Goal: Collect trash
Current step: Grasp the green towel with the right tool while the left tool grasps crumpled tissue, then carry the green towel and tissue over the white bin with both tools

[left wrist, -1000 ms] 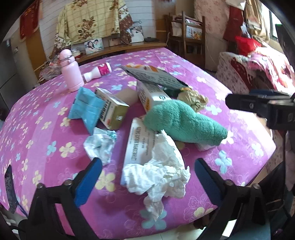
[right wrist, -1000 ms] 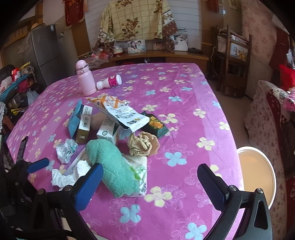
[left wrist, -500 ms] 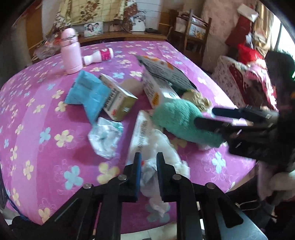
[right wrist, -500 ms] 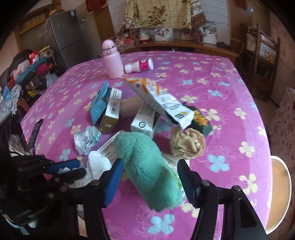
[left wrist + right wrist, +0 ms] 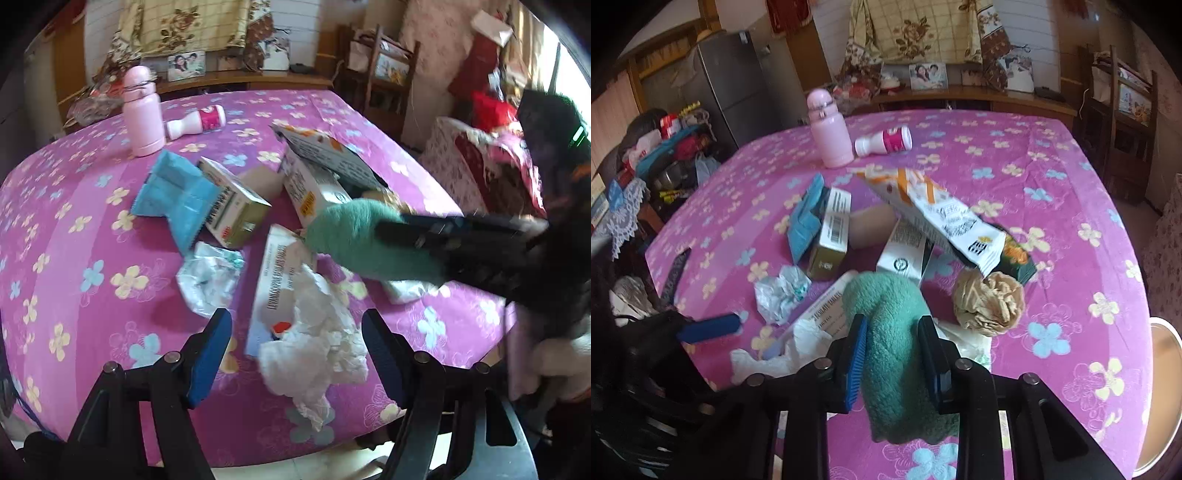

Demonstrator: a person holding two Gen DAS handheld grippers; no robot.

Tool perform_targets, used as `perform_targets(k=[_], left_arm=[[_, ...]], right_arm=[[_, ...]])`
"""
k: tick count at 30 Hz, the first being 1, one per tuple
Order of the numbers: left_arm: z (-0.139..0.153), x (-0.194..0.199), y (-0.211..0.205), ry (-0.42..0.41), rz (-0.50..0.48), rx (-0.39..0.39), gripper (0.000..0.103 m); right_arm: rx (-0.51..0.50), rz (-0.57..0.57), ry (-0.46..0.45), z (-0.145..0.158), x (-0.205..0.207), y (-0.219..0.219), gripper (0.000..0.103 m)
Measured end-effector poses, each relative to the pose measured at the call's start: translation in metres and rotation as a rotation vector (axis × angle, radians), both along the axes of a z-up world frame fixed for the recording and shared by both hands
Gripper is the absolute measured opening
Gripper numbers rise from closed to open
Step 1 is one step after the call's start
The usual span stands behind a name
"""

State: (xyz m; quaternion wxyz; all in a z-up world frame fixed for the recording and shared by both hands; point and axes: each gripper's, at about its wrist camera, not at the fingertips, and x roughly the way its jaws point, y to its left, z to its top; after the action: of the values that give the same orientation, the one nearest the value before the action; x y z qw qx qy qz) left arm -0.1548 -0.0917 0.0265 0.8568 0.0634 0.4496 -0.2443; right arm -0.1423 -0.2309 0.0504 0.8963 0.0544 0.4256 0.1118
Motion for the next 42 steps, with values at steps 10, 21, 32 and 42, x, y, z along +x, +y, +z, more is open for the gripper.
perform_targets(k=[10, 21, 32, 42], left_arm=[[-0.022, -0.006, -0.025, 0.020, -0.071, 0.092, 0.021], [0.010, 0.000, 0.025, 0.041, 0.014, -0.026, 0.009], [0.045, 0.005, 0.020, -0.011, 0.006, -0.097, 0.009], [0.066, 0.010, -0.085, -0.012, -0.171, -0.131, 0.009]], right_arm=[[0.064, 0.008, 0.011, 0.011, -0.011, -0.017, 0.028], [0.056, 0.054, 0.103, -0.017, -0.003, 0.008, 0.076], [0.076, 0.026, 0.045, -0.020, -0.012, -0.007, 0.038], [0.091, -0.261, -0.049, 0.029, -0.062, -0.136, 0.038]])
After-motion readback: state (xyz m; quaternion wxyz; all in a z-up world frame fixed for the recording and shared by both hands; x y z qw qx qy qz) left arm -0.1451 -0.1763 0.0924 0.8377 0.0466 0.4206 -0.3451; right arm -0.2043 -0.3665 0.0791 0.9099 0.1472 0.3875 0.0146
